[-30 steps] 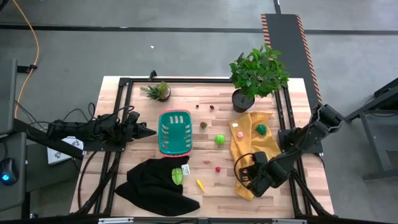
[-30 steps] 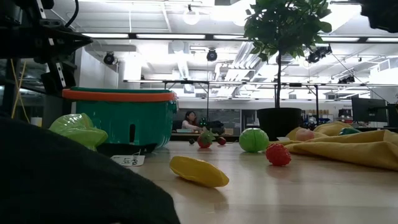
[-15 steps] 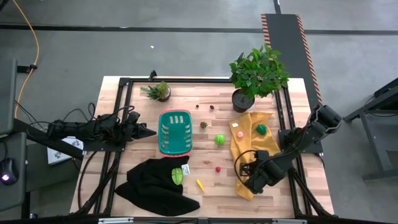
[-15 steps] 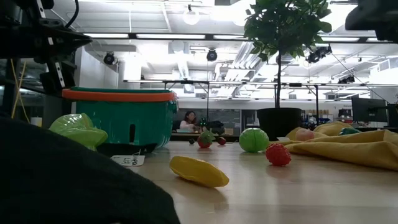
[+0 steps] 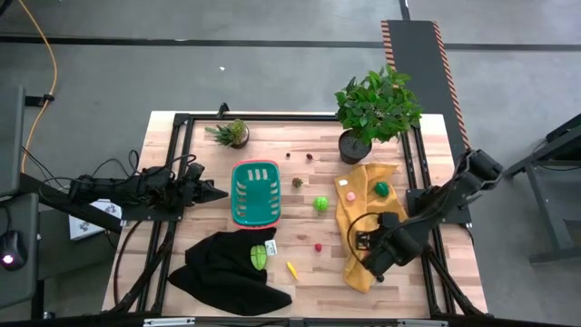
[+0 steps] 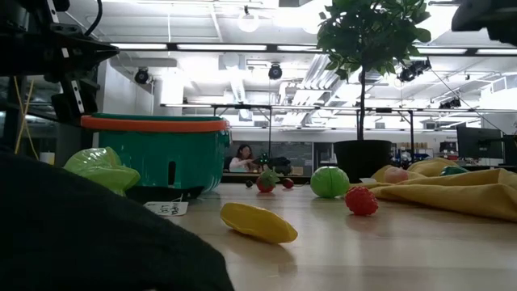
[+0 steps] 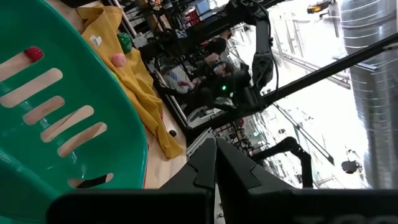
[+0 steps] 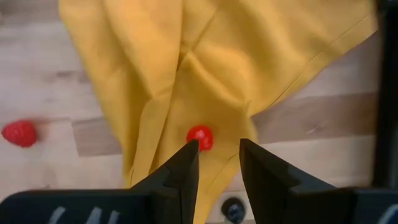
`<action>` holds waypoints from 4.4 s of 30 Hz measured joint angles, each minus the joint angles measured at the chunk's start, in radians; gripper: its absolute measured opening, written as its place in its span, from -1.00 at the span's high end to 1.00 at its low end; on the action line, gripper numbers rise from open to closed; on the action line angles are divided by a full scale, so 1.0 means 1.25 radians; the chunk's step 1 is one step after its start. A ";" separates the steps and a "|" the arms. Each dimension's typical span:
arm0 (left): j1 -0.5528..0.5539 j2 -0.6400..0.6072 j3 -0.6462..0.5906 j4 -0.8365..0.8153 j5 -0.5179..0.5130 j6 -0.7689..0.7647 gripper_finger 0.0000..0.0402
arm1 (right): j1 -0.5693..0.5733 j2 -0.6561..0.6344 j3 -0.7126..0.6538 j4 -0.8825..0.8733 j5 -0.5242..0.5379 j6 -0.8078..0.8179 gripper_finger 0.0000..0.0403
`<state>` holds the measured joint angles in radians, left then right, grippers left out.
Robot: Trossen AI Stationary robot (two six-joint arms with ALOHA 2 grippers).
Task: Pick and placing Produce into tupperware
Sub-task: Put the bottom red cherry in the green basket
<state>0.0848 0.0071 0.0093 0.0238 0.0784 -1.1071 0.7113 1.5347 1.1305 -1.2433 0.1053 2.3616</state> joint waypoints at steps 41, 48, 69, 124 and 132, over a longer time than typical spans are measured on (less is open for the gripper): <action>0.000 0.000 0.000 0.000 0.002 0.000 1.00 | -0.018 -0.034 -0.243 0.428 -0.100 -0.003 0.46; 0.000 0.000 0.000 0.000 0.002 0.002 1.00 | -0.018 -0.006 -0.235 0.423 -0.100 -0.004 0.46; 0.000 0.000 0.000 0.001 0.005 0.002 1.00 | -0.021 -0.001 -0.235 0.423 -0.072 -0.008 0.12; 0.000 0.000 0.000 0.001 0.006 0.002 1.00 | -0.022 0.004 -0.235 0.454 -0.062 -0.032 0.49; 0.000 0.000 0.000 0.001 0.006 0.002 1.00 | -0.026 -0.077 -0.235 0.454 0.042 -0.056 0.49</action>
<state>0.0847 0.0070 0.0095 0.0250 0.0856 -1.1049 0.6785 1.4387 0.8368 -0.6758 0.1573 2.2913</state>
